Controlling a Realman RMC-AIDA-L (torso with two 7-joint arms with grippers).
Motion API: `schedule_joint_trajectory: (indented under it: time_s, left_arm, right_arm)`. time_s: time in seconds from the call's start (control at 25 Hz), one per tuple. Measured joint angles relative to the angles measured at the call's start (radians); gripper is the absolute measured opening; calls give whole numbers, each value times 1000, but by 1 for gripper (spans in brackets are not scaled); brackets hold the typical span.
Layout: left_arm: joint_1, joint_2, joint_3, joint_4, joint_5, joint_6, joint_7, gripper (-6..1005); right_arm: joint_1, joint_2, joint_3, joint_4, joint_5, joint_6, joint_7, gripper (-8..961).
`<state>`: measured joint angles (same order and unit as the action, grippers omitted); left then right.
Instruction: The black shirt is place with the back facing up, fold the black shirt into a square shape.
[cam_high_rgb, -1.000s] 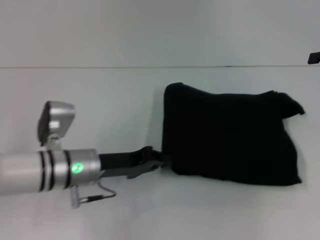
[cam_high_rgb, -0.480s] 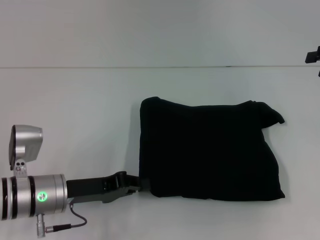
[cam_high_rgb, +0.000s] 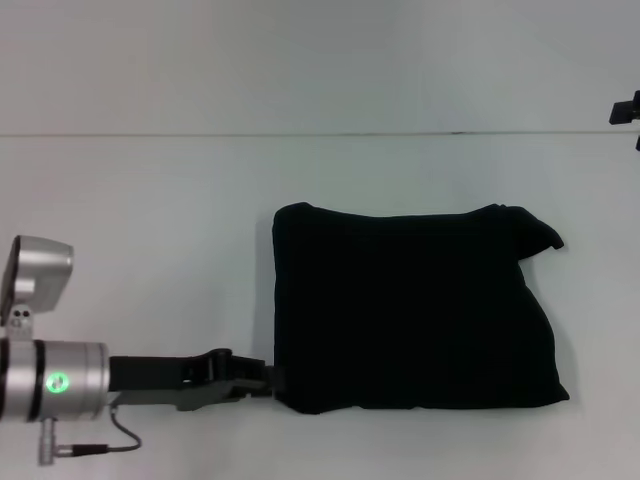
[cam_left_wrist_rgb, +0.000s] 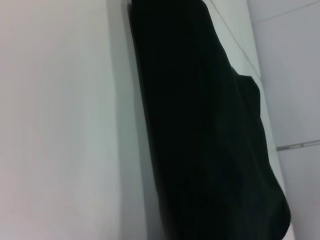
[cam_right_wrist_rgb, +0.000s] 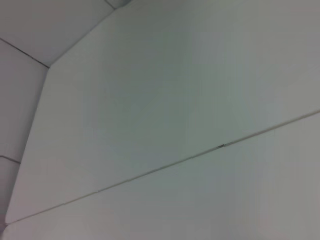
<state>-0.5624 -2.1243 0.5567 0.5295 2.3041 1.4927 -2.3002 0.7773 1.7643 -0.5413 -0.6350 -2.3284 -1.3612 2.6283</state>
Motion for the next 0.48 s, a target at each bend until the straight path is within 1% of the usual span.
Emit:
schedule_joint_trajectory:
  time_s: [0.04, 0.16, 0.28, 0.36, 0.44, 0.48]
  left_arm:
    - [0, 4, 0, 11, 10, 11, -5, 141]
    - [4, 24, -9, 94, 46, 89, -8, 245]
    - [17, 33, -75, 186, 6, 174, 95, 348]
    - [13, 38, -105, 199, -35, 214, 195, 444]
    - [-5, 47, -114, 189, -65, 220, 283, 541]
    - [-16, 49, -112, 182, -68, 217, 320, 589]
  right_arm:
    - [-2, 0, 0, 0, 12, -2, -14, 674]
    - [-15, 0, 1, 0, 70, -18, -78, 674]
    - [-36, 6, 1, -1, 141, -39, -180, 675]
    - [-59, 23, 1, -6, 194, -53, -263, 675]
    - [-87, 46, 2, -12, 239, -58, -364, 676]
    - [-102, 62, 2, -14, 258, -60, -428, 676]
